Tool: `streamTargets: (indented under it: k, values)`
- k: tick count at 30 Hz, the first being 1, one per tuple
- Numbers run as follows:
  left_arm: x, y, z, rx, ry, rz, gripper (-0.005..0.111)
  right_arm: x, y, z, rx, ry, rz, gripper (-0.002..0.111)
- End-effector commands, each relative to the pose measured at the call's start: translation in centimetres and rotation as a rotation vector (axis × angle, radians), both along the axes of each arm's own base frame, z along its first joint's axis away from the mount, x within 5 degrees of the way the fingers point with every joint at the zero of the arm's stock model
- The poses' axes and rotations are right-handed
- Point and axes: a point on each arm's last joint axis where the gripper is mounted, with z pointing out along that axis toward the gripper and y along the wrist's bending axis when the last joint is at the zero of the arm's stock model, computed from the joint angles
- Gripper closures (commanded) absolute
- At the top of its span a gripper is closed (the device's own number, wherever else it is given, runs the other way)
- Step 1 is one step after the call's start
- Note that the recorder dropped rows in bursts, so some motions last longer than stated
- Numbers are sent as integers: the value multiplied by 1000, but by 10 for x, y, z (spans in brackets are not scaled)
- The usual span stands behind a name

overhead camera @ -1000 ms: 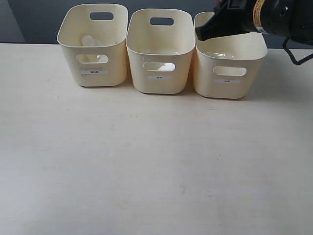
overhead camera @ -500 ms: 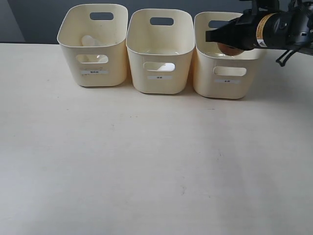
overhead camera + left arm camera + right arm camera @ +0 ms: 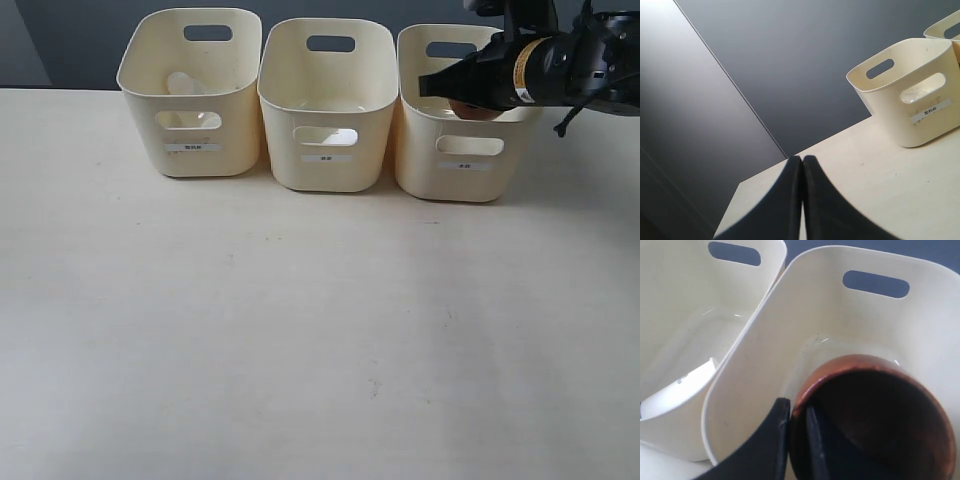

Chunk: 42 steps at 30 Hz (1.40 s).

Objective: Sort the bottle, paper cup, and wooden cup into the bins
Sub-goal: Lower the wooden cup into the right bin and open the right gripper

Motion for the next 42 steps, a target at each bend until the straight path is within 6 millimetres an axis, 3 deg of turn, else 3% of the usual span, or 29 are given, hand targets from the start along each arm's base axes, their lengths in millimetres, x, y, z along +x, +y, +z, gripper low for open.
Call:
streamTargets:
  k: [1, 23, 42]
  values:
    - [0, 0, 0, -6, -9, -2, 107, 5, -5, -1, -27, 5, -39, 109]
    - [0, 0, 0, -6, -9, -2, 107, 5, 1, -1, 14, -8, 14, 109]
    - [0, 0, 0, -6, -9, -2, 107, 30, 0, -17, -27, 14, -39, 109]
